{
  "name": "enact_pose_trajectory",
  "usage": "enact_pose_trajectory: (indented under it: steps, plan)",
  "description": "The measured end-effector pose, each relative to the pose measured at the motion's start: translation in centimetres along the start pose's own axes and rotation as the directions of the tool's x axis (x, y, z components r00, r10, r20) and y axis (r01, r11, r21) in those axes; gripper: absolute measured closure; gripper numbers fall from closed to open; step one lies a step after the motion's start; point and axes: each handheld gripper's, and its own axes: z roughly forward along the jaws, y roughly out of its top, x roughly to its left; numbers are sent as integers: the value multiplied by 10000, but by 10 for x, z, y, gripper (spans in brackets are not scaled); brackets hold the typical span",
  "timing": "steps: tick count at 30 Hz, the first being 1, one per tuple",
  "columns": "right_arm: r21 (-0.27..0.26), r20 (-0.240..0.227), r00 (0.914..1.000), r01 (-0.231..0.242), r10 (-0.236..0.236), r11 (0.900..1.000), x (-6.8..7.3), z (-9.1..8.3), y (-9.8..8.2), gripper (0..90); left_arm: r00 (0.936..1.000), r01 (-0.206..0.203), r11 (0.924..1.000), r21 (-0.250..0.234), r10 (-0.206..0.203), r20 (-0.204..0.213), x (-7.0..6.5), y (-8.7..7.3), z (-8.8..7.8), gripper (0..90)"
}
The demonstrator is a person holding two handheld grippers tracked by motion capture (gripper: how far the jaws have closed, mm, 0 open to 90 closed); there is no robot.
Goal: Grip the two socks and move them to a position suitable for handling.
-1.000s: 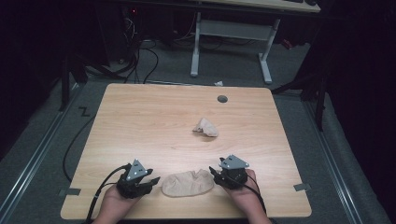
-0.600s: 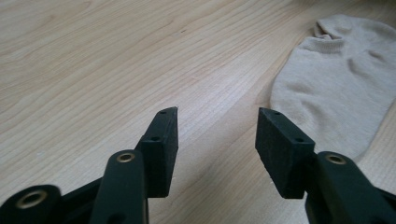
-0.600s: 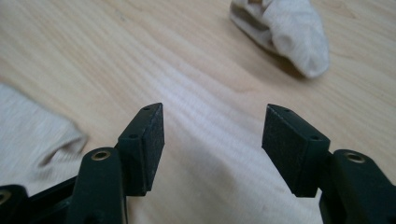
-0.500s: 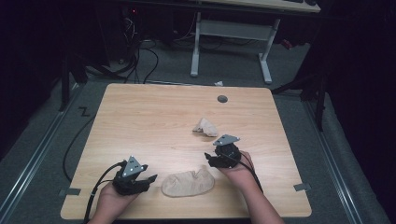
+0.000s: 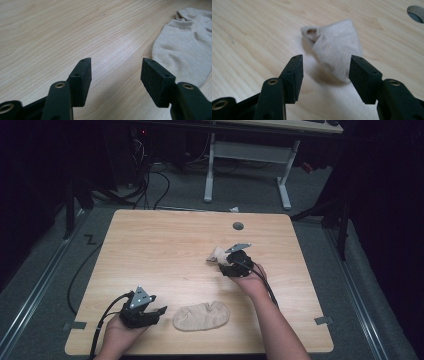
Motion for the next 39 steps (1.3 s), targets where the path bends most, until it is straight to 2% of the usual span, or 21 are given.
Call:
enact_pose_trajectory:
  steps: [3, 5, 8, 10, 12, 15, 19, 21, 22, 25, 26, 27, 30, 31, 35, 39]
  plan:
    - [182, 26, 10000, -52, 52, 9998, -3, 11, 7, 460, 10000, -60, 10000, 6, 60, -15, 0, 0, 0, 407]
    - [375, -87, 9998, -155, 159, 9992, -3, 21, 8, 460, 10000, -61, 10000, 17, 61, -8, 0, -1, 0, 407]
    - [545, 18, 9999, -128, 127, 9984, -3, 28, 7, 474, 10000, -49, 10000, 31, 49, -13, 0, -1, 0, 407]
    - [705, 237, 9997, -40, 23, 9975, -3, 35, 6, 544, 10000, -60, 10000, 66, 60, 4, 0, -1, 0, 406]
    - [867, 320, 9995, -42, 14, 9962, -3, 39, 4, 660, 10000, -80, 9999, 80, 80, 42, 0, -1, 0, 407]
    - [766, 366, 9993, 28, -56, 9971, -3, 39, 1, 805, 9999, -136, 9999, 98, 136, 46, -1, -1, 1, 409]
    - [853, 279, 9993, 238, -263, 9961, 1, 36, 0, 838, 9999, -132, 9999, 109, 132, 45, -1, 0, 2, 409]
    - [855, -14, 9996, 290, -290, 9959, 6, 31, -4, 841, 9998, -171, 9998, 112, 170, 60, -3, 0, 2, 411]
    - [855, -14, 9996, 290, -290, 9959, 6, 31, -4, 841, 9998, -171, 9998, 112, 170, 60, -3, 0, 2, 411]
    - [736, -413, 9988, 307, -277, 9968, 19, 23, -13, 841, 9997, -211, 9997, 145, 210, 83, -4, 0, 3, 411]
    - [736, -413, 9988, 307, -277, 9968, 19, 23, -13, 841, 9997, -224, 9996, 141, 223, 82, -4, 0, 3, 411]
    - [621, -556, 9976, 453, -418, 9970, 26, 17, -19, 840, 9997, -228, 9996, 139, 227, 97, -5, 0, 4, 411]
    - [523, -755, 9965, 387, -346, 9979, 34, 11, -25, 837, 9997, -240, 9996, 141, 238, 113, -5, 0, 5, 411]
    - [384, -883, 9949, 528, -493, 9979, 44, 5, -32, 836, 9996, -264, 9995, 156, 262, 132, -5, 0, 5, 411]
    - [234, -790, 9916, 1041, -1020, 9943, 65, -5, -43, 837, 9995, -286, 9994, 177, 283, 149, -7, 0, 5, 411]
    - [50, -638, 9907, 1209, -1204, 9926, 75, -11, -50, 837, 9991, -380, 9991, 176, 377, 173, -10, 1, 7, 411]
